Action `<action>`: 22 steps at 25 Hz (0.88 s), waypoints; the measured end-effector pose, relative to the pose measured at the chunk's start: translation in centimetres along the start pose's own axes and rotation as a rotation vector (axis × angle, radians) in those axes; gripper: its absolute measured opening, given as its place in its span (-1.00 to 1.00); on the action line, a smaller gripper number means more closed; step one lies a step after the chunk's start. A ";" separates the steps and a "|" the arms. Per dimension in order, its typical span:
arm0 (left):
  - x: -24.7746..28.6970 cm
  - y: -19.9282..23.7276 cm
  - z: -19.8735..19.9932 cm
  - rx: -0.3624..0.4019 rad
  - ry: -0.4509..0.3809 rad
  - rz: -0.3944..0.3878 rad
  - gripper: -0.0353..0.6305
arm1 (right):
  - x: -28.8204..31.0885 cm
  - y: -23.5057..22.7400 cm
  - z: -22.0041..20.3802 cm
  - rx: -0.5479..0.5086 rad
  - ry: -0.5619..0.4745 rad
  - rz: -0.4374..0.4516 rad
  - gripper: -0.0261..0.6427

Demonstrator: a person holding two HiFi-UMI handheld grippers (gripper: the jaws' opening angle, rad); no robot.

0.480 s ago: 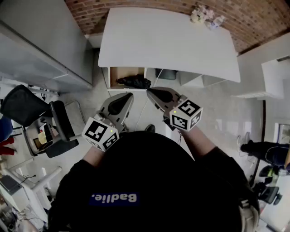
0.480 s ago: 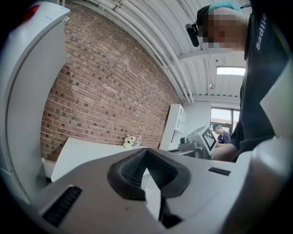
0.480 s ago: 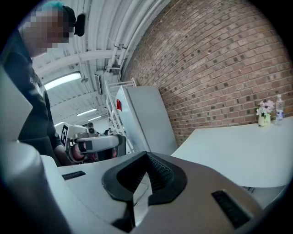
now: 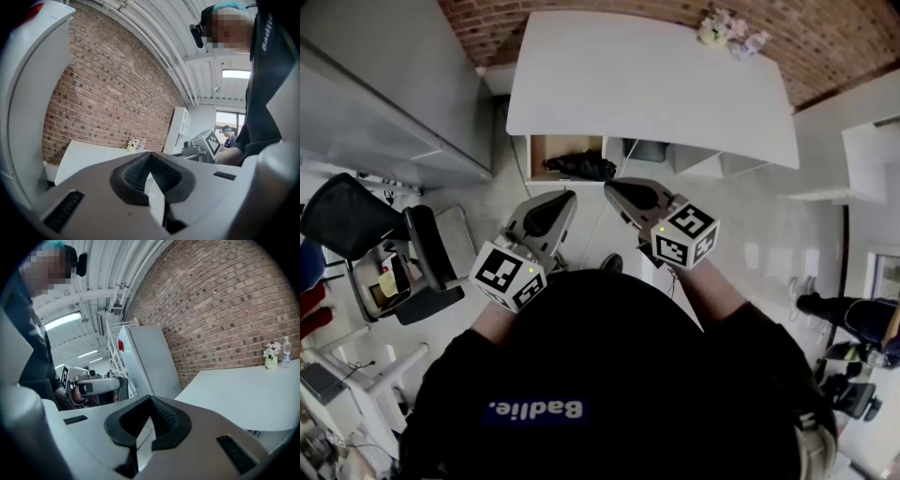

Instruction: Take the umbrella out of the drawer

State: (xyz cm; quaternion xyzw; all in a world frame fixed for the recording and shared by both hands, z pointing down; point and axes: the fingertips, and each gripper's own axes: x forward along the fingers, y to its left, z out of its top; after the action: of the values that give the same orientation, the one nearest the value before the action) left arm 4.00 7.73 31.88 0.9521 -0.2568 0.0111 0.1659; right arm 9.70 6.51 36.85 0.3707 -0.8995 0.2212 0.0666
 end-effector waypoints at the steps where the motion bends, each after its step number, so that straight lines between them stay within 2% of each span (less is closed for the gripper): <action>1: 0.0 0.1 0.1 -0.001 -0.001 0.000 -0.90 | 0.1 0.0 -0.1 -0.002 0.003 -0.003 -0.83; 13: -3.3 4.1 0.3 -0.021 -0.046 -0.002 -0.90 | 3.9 -0.5 -0.8 -0.037 0.041 -0.095 -0.83; 18: -4.7 5.8 0.2 -0.023 -0.059 -0.032 -0.90 | 6.1 -0.3 -0.8 -0.024 0.039 -0.138 -0.83; 22: -5.8 6.7 0.1 -0.004 -0.052 -0.063 -0.90 | 7.6 -0.1 -1.3 -0.056 0.067 -0.161 -0.83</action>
State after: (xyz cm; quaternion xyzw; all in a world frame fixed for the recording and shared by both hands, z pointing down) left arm -4.36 5.12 33.26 0.9593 -0.2311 -0.0195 0.1614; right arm 4.27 2.21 40.19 0.4320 -0.8700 0.2022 0.1246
